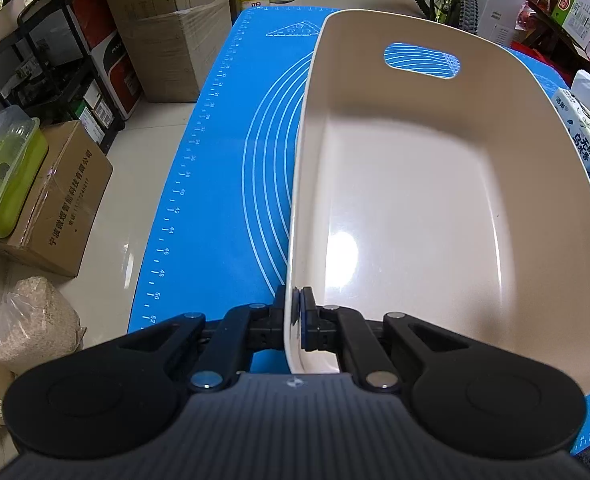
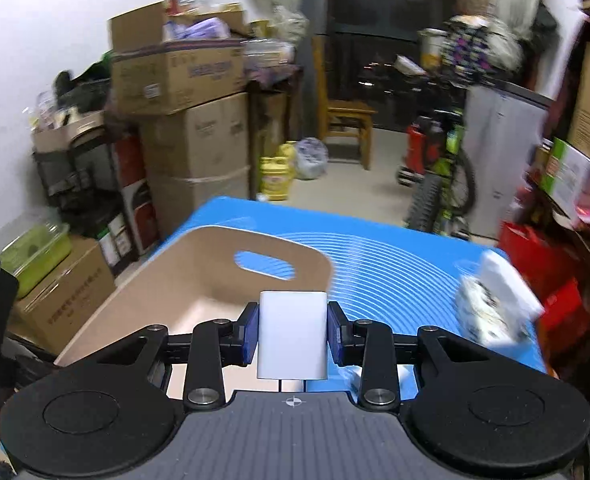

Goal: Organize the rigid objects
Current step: 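Carry the white charger into the bin and open the right tool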

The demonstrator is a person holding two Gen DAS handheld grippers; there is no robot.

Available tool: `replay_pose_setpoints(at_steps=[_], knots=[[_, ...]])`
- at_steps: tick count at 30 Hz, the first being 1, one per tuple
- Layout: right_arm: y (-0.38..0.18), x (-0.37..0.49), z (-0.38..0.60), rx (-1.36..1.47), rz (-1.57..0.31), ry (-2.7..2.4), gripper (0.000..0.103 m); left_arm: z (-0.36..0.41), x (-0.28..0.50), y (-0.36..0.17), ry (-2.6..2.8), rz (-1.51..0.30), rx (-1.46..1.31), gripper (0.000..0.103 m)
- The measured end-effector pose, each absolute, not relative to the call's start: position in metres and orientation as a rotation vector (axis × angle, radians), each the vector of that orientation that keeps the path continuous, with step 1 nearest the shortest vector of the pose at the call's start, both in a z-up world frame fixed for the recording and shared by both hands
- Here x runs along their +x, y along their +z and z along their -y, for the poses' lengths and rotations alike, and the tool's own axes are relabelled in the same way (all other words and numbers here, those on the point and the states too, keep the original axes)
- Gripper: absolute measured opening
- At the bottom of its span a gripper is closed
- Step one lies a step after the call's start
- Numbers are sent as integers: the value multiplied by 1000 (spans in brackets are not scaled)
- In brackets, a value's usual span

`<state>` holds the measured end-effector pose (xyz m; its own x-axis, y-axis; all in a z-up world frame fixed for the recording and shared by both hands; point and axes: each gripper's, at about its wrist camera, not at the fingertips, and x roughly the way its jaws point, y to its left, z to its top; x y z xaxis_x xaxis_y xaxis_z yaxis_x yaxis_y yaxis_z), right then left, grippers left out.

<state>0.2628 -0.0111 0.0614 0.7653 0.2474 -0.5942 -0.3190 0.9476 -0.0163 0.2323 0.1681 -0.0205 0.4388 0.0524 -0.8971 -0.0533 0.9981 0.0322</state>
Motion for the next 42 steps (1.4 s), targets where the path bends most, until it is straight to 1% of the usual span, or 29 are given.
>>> replay_pose_setpoints(at_steps=[4,10,22,34,42], knots=[[47,287,-27,-156,-675,365,42,-168,232,-21,65,-1115,-1,7],[12,321,-67,-179,-810,400,42,-168,233,-21,65,-1115,-1,7],[-49,360,-101,-220,-1029,383,42,-168,232,-21,65,-1114,0,7],[-67,372,-112,-276,-1114,351,42,-167,233,-22,64,-1115,0,7],[-83,385,-107,-242,-1186,327,42,-167,233,-22,63,-1117,-6,7]])
